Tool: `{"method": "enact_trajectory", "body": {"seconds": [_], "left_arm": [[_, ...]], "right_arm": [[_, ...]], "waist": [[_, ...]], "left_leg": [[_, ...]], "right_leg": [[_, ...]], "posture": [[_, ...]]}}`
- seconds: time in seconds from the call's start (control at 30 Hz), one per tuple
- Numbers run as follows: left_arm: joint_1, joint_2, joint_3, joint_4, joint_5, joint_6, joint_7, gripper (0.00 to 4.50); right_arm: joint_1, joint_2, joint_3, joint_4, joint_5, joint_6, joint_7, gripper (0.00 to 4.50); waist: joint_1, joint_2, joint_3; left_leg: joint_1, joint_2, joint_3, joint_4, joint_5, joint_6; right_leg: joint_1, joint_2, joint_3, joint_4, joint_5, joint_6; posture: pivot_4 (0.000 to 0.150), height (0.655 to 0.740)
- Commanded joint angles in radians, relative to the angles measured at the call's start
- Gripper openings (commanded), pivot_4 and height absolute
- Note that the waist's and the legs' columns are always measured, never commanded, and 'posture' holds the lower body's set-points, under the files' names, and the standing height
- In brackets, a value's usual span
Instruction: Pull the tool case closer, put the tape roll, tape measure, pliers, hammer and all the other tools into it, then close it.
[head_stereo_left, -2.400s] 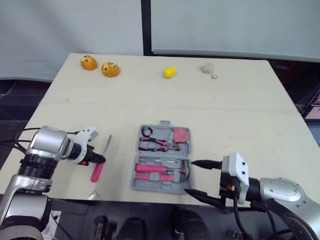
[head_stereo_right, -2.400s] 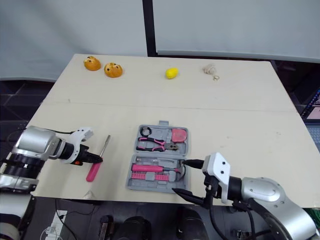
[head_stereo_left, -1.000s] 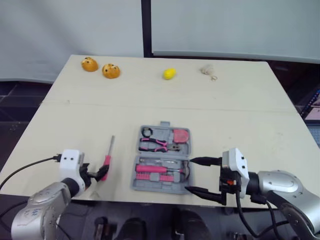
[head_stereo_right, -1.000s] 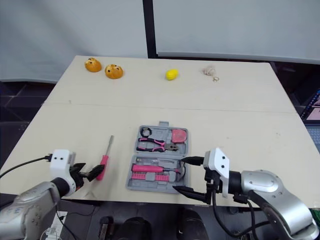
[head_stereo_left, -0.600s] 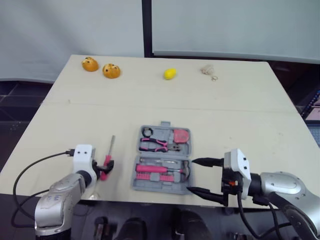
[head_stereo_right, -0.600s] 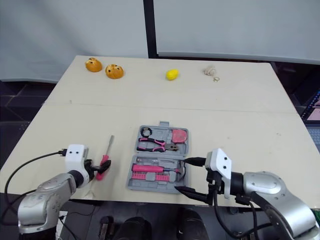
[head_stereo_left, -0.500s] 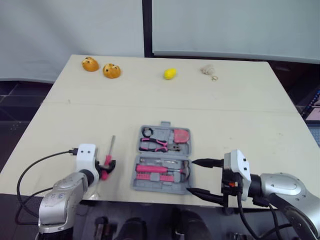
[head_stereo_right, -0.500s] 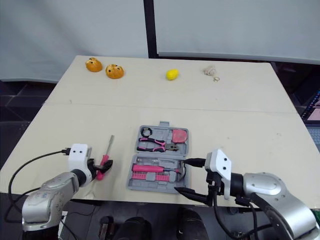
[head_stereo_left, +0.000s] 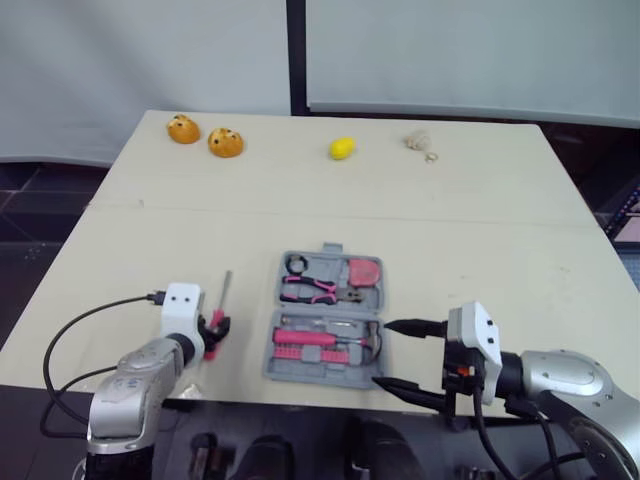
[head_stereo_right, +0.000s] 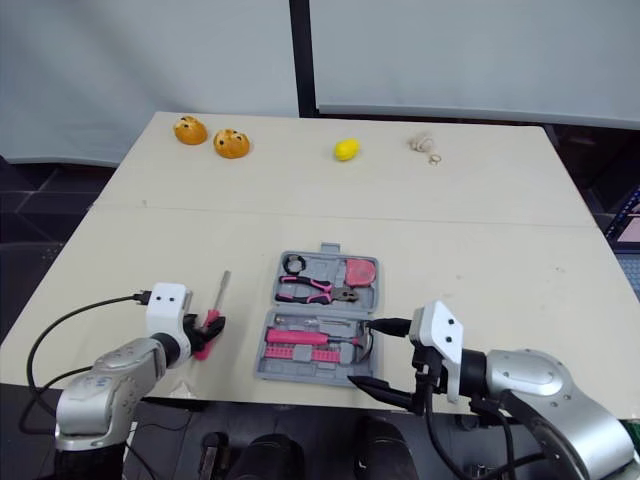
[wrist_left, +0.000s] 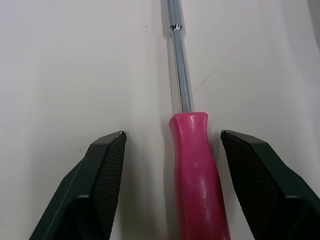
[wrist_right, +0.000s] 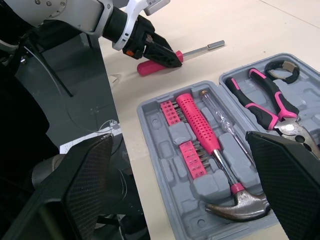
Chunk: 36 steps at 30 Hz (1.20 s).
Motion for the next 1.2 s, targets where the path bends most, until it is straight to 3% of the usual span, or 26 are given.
{"method": "enact_trajectory", "body": {"seconds": [0.03, 0.1, 0.23, 0.33, 0.5, 0.67, 0.8, 1.03, 1.2], "left_arm": [[0.0, 0.001, -0.024, 0.007, 0.008, -0.006, -0.003, 3.01], [0.002, -0.002, -0.025, -0.001, 0.007, -0.013, -0.008, 2.46], [0.002, 0.0, -0.018, -0.016, 0.0, -0.01, -0.014, 0.57], [-0.002, 0.047, -0.01, -0.027, -0.003, -0.025, -0.049, 0.59], [-0.09, 0.242, -0.004, 0.061, -0.015, -0.159, -0.226, 0.59], [-0.202, 0.507, -0.118, 0.075, -0.089, -0.215, -0.568, 0.59], [-0.412, 0.672, -0.318, 0.072, -0.148, -0.186, -0.877, 0.59], [-0.651, 0.619, -0.623, -0.004, -0.146, -0.059, -1.023, 0.59], [-0.722, 0.56, -0.792, -0.029, -0.093, -0.013, -1.02, 0.59]], "right_arm": [[0.003, -0.003, -0.038, -0.042, 0.024, -0.005, -0.009, 4.5], [0.004, -0.004, -0.042, -0.041, 0.025, -0.006, -0.008, 4.5], [0.004, -0.007, -0.054, -0.042, 0.025, -0.004, -0.005, 4.5], [0.004, -0.013, -0.071, -0.044, 0.029, -0.001, -0.003, 4.5], [0.047, -0.056, -0.142, -0.046, 0.044, 0.004, 0.022, 4.5], [0.121, -0.111, -0.249, -0.031, 0.065, 0.002, 0.074, 4.5], [0.215, -0.155, -0.33, -0.022, 0.051, -0.01, 0.143, 4.5], [0.325, -0.151, -0.399, -0.055, 0.049, -0.009, 0.171, 4.5], [0.374, -0.146, -0.421, -0.091, 0.064, 0.006, 0.172, 4.5]], "waist": [[0.0, 0.0, 0.0], [0.0, 0.0, 0.0], [-0.001, 0.0, 0.0], [-0.002, 0.0, 0.0], [-0.001, 0.0, 0.0], [-0.002, 0.0, 0.0], [0.001, 0.001, 0.001], [-0.004, 0.001, 0.002], [-0.003, 0.0, 0.002]], "left_leg": [[0.0, 0.0, 0.0, 0.0, 0.0, 0.0], [0.0, 0.0, 0.0, 0.0, 0.0, 0.0], [0.0, 0.0, 0.0, 0.0, 0.0, 0.0], [0.0, 0.0, 0.0, 0.0, 0.0, 0.0], [0.0, 0.0, 0.0, 0.0, 0.0, 0.0], [-0.002, 0.0, 0.0, 0.0, -0.001, 0.0], [-0.003, 0.0, -0.001, 0.0, -0.001, 0.0], [-0.005, 0.0, 0.003, 0.0, 0.0, 0.0], [-0.004, 0.0, 0.003, 0.0, 0.0, 0.0]], "right_leg": [[0.0, 0.0, 0.0, 0.0, 0.0, 0.0], [0.0, 0.0, 0.0, 0.0, 0.0, 0.0], [0.0, 0.0, 0.0, 0.0, 0.0, 0.0], [0.0, 0.0, 0.0, 0.0, 0.0, 0.0], [-0.001, 0.0, -0.001, 0.0, 0.0, 0.0], [-0.001, 0.0, -0.002, -0.002, 0.0, -0.001], [-0.001, 0.0, -0.003, -0.003, 0.0, -0.001], [0.0, 0.005, 0.001, -0.002, 0.0, 0.0], [0.0, 0.008, 0.005, -0.001, 0.0, 0.0]], "posture": [[0.15, 0.7292], [0.15, 0.7292], [0.15, 0.7292], [0.15, 0.7292], [0.15, 0.7292], [0.15, 0.7292], [0.15, 0.7292], [0.15, 0.7292], [0.15, 0.7292]]}}
